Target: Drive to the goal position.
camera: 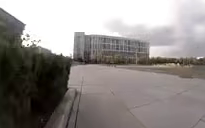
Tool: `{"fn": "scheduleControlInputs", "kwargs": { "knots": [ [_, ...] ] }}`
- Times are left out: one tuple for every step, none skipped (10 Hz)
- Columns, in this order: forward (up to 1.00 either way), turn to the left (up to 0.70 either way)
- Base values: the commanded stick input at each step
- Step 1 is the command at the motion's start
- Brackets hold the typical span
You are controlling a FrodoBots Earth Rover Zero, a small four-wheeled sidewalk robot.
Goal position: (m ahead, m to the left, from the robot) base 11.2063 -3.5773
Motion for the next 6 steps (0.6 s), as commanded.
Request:
{"fn": "scheduleControlInputs", "kwargs": {
  "knots": [
    [0.45, 0.0],
    [0.45, 0.0],
    [0.45, 0.0],
    [0.45, 0.0],
    [0.45, 0.0],
    [0.45, 0.0]
  ]
}}
